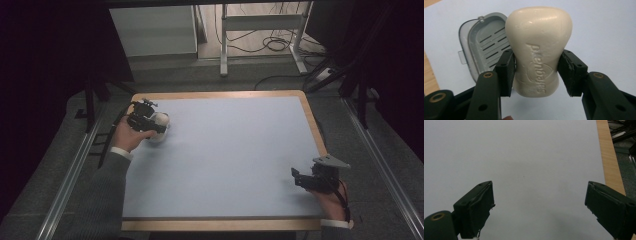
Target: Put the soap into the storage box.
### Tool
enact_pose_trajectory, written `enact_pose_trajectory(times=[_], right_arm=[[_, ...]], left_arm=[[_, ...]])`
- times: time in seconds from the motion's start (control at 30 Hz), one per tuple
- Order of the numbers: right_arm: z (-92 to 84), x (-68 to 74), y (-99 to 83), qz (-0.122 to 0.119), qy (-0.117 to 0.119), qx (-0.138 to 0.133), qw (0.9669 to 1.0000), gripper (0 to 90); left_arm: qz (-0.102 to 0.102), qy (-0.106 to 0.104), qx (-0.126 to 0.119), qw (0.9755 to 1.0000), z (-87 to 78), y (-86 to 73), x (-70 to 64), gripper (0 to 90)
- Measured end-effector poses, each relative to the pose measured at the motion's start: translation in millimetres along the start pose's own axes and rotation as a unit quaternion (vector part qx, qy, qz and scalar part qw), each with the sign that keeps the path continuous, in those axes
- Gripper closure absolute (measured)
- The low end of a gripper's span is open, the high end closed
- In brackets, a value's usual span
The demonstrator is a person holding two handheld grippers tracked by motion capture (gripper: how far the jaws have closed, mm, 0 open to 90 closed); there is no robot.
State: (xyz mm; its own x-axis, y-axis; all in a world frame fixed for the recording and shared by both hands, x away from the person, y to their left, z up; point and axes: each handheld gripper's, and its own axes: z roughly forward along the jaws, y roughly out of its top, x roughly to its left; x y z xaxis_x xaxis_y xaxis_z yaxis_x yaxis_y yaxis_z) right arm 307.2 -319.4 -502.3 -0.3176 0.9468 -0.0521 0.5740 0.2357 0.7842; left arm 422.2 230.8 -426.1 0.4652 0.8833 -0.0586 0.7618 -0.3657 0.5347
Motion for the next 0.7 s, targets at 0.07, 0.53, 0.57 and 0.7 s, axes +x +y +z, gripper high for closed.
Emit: enact_pose_trajectory(times=[0.07, 0.53, 0.57, 0.7], right_arm=[[0.1, -0.1, -0.1, 0.000, 0.000, 0.000, 1.0000, 8.6], [0.6, -0.6, -0.5, 0.000, -0.004, 0.000, 1.0000, 8.6], [0.7, -0.6, -0.5, 0.000, -0.003, 0.000, 1.0000, 8.6], [0.9, -0.2, -0.6, 0.000, -0.003, 0.001, 1.0000, 8.6]], left_arm=[[-0.002, 0.001, 0.001, 1.0000, 0.2, 0.2, 2.4, 49.8], [-0.023, 0.011, 0.014, 0.9996, 12.2, 4.7, 18.6, 49.8], [-0.026, 0.012, 0.016, 0.9995, 13.8, 5.3, 20.0, 49.8], [-0.032, 0.020, 0.023, 0.9990, 20.6, 8.1, 24.9, 49.8]])
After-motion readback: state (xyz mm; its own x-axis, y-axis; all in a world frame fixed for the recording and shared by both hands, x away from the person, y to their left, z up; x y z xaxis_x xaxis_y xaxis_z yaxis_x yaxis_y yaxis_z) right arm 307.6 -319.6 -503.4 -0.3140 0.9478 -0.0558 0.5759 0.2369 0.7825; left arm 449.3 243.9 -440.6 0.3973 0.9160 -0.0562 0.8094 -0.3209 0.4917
